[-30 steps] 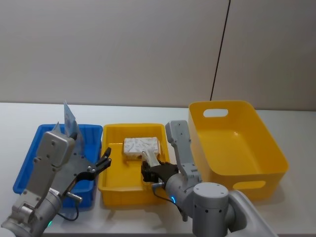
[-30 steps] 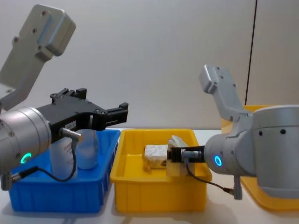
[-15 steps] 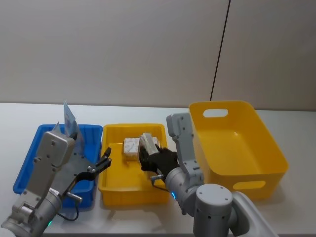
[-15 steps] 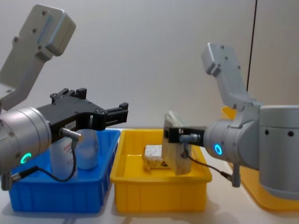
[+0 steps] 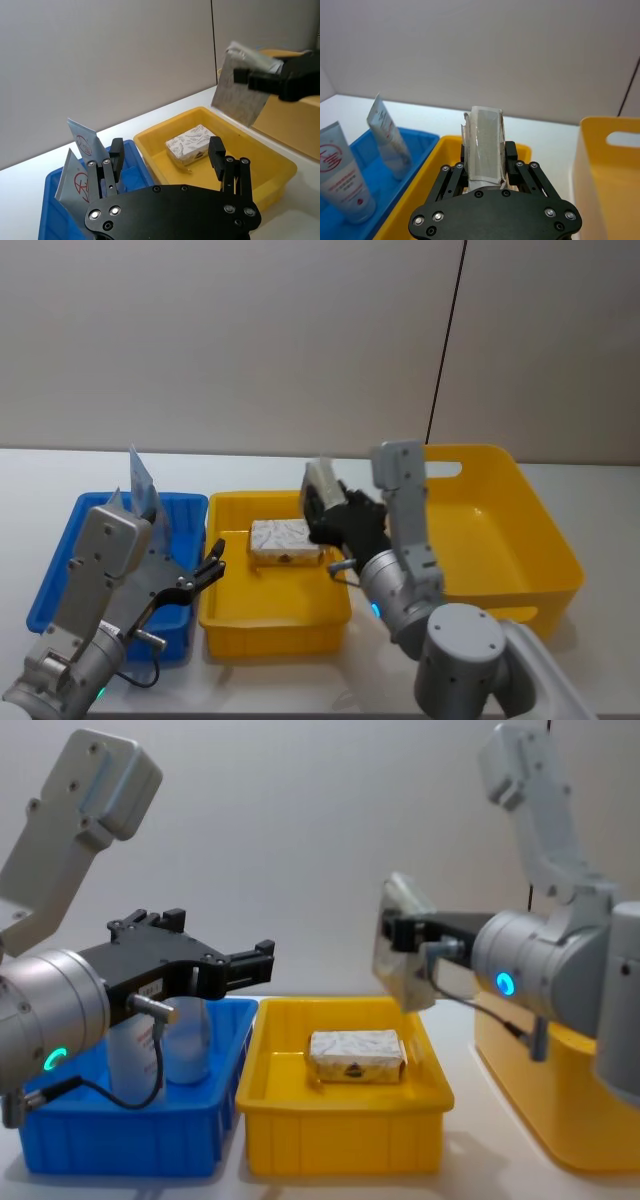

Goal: Bimanual collaborative sorting of washing and personal care products

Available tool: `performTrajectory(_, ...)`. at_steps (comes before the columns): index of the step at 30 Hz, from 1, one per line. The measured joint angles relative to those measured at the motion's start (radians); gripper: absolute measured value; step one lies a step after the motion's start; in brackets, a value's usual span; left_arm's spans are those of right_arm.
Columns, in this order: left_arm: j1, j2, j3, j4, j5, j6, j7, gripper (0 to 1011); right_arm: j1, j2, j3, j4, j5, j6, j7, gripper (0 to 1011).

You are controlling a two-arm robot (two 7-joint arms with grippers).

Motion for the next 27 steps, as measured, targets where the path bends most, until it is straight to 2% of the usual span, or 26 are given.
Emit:
performTrajectory(7,0.000,0.000,0.000,0.000,0.000,0.000,0.000,1001,-0.017,0.024,0.027,-0.060,-0.038,-0.022,-0.042,360)
performTrajectory(15,0.000,0.000,0.000,0.000,0.000,0.000,0.000,1001,-0.040,0.053,0.064,-0.116,-0.079,-0.015,-0.093,359)
performTrajectory(19,0.000,0.000,0.000,0.000,0.000,0.000,0.000,1001,-0.054,0.070,0.091,-0.146,-0.098,0.008,-0.120,360)
performTrajectory(27,0.000,0.000,0.000,0.000,0.000,0.000,0.000,1001,-0.073,0.090,0.125,-0.172,-0.110,0.069,-0.135,360)
